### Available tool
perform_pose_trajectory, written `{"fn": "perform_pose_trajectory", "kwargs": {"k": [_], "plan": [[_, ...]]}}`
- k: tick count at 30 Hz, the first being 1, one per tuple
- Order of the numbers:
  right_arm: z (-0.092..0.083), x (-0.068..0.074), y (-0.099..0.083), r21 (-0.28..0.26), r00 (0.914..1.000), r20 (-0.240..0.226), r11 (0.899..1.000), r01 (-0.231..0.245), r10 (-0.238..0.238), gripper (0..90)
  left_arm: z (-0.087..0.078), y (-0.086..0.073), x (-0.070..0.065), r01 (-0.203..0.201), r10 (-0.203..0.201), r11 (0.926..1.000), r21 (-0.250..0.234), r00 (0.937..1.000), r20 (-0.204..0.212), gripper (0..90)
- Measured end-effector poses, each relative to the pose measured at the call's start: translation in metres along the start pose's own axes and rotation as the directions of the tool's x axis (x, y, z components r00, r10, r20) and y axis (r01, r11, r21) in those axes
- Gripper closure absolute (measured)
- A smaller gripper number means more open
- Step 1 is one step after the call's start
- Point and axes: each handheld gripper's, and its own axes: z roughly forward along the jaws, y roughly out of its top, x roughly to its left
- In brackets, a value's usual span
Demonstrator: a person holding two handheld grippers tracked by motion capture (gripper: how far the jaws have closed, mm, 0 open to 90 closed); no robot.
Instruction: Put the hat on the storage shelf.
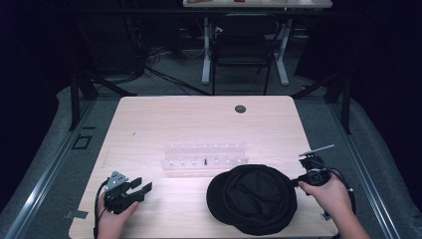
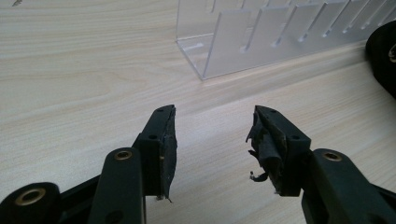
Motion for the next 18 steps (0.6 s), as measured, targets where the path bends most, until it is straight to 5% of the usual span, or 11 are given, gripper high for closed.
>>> {"fn": "perform_pose_trajectory", "kwargs": {"k": [18], "plan": [[0.021, -0.014, -0.001, 0.072, 0.9946, -0.094, 0.997, -0.039, 0.045, 81.7, 0.0, -0.001, 0.001, 0.003, -0.003, 1.0, 0.001, 1.0, -0.004, 50.1]]}}
